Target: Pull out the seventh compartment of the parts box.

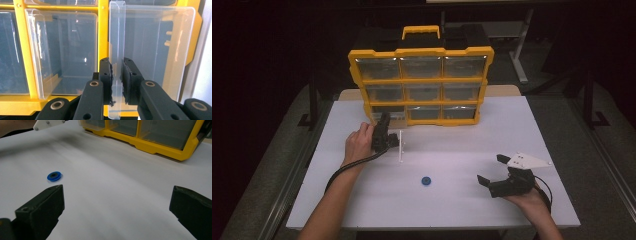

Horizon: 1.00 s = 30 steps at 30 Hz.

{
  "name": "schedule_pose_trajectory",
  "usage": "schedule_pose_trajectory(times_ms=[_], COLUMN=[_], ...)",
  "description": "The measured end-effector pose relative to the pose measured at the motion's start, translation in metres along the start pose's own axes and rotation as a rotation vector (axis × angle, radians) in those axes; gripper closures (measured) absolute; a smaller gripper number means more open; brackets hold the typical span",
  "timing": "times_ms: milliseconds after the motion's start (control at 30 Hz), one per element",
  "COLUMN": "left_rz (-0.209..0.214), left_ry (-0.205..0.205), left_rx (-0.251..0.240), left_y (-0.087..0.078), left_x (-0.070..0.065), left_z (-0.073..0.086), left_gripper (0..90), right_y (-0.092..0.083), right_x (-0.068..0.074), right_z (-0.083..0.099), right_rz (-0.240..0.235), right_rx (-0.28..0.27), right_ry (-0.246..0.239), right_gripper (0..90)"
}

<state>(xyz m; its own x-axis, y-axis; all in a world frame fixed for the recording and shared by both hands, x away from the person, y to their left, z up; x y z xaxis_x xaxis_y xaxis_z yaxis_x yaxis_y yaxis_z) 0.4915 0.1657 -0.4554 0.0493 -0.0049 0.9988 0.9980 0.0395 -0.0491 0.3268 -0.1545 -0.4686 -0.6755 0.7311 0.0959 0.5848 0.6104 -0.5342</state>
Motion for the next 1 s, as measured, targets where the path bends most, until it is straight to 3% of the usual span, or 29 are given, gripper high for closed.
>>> schedule_pose_trajectory(times_ms=[1000], left_rz=[0.021], left_ry=[0.002], left_rx=[-0.016], left_y=[-0.016], left_x=[0.000], left_z=[0.001], left_gripper=[79.4], right_y=[-0.001], right_x=[-0.001], right_z=[0.000], right_rz=[0.003], right_rx=[-0.006], right_ry=[0.008], right_gripper=[0.0])
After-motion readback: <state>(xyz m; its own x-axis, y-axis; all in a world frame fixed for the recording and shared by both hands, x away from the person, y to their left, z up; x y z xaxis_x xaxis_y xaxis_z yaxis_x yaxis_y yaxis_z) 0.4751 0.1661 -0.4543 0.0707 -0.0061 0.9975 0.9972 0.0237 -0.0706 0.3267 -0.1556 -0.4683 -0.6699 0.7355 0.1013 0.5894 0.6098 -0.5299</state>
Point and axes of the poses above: each handheld gripper's, and its own axes: y roughly forward along the jaws, z roughly out of its underside, x roughly to its left, the point moved 10 cm from there along y, roughly forward along the jaws, and after that the axes turned 6 degrees about x, right-handed, at the moved point
